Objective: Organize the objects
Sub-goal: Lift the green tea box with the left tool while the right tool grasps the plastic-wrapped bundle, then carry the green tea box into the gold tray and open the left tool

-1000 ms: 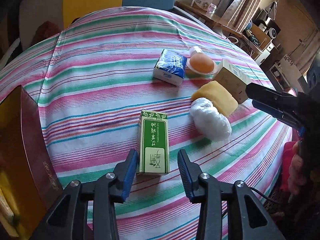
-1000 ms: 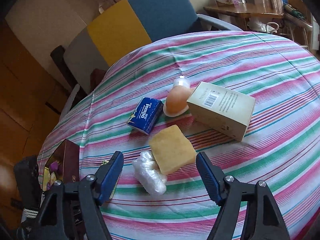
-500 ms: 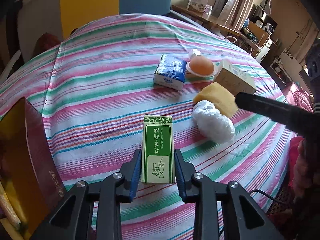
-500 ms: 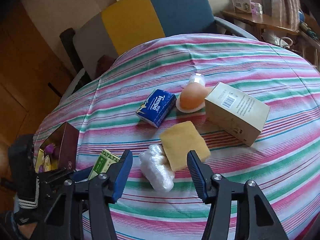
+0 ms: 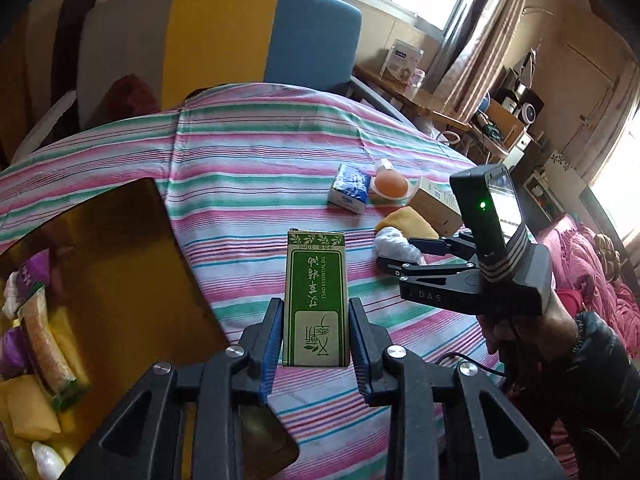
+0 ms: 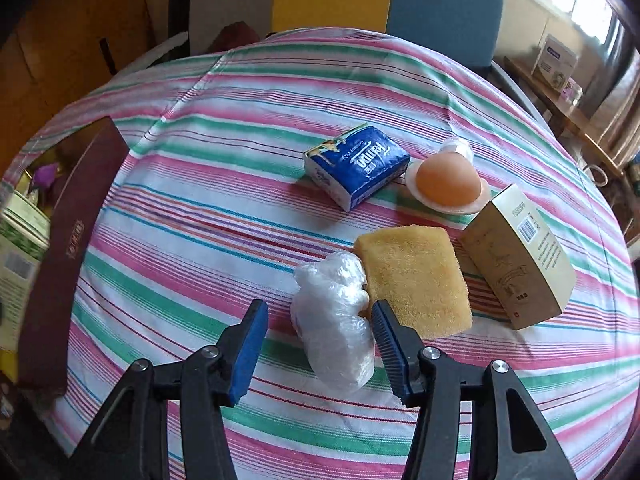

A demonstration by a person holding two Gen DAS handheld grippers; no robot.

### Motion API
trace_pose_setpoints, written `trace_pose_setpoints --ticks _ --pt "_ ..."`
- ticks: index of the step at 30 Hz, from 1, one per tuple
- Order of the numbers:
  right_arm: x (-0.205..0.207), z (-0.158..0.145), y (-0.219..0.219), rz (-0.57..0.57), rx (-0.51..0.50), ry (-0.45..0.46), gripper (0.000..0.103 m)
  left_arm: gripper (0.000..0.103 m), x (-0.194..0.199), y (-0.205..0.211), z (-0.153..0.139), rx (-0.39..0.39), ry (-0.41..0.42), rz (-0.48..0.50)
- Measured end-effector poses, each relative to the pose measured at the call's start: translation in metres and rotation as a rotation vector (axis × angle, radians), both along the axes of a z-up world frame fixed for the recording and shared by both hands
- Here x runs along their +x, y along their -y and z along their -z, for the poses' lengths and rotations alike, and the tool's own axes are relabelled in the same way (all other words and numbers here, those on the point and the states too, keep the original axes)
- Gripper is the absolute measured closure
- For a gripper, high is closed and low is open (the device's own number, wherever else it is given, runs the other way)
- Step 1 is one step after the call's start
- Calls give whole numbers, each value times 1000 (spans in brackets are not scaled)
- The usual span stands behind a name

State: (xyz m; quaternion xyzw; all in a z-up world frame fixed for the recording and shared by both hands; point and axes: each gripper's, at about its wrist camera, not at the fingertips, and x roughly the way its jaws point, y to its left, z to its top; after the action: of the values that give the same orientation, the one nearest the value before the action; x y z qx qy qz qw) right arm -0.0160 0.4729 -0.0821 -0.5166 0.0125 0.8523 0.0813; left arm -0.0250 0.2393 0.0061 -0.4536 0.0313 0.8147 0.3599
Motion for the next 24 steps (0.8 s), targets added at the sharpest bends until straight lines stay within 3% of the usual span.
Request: trace_pose_setpoints --ticks 1,2,5,10,13,17,24 --pt "-1 2 1 -5 11 9 56 72 -3 15 -3 12 1 -32" --pt "-2 4 1 -9 15 20 67 72 -6 31 -6 21 1 -66" --pt "-3 16 1 -13 59 70 69 72 -16 91 -13 54 9 -203" --pt "2 17 4 -26 74 56 71 72 -28 193 -16 58 -3 -456" --pt "4 16 3 -23 53 47 71 72 -28 231 -13 43 -7 -545" --pt "2 13 3 -16 22 35 71 72 -33 227 -3 25 16 -536" --pt "1 13 7 -13 18 35 71 72 -72 159 12 15 43 -412"
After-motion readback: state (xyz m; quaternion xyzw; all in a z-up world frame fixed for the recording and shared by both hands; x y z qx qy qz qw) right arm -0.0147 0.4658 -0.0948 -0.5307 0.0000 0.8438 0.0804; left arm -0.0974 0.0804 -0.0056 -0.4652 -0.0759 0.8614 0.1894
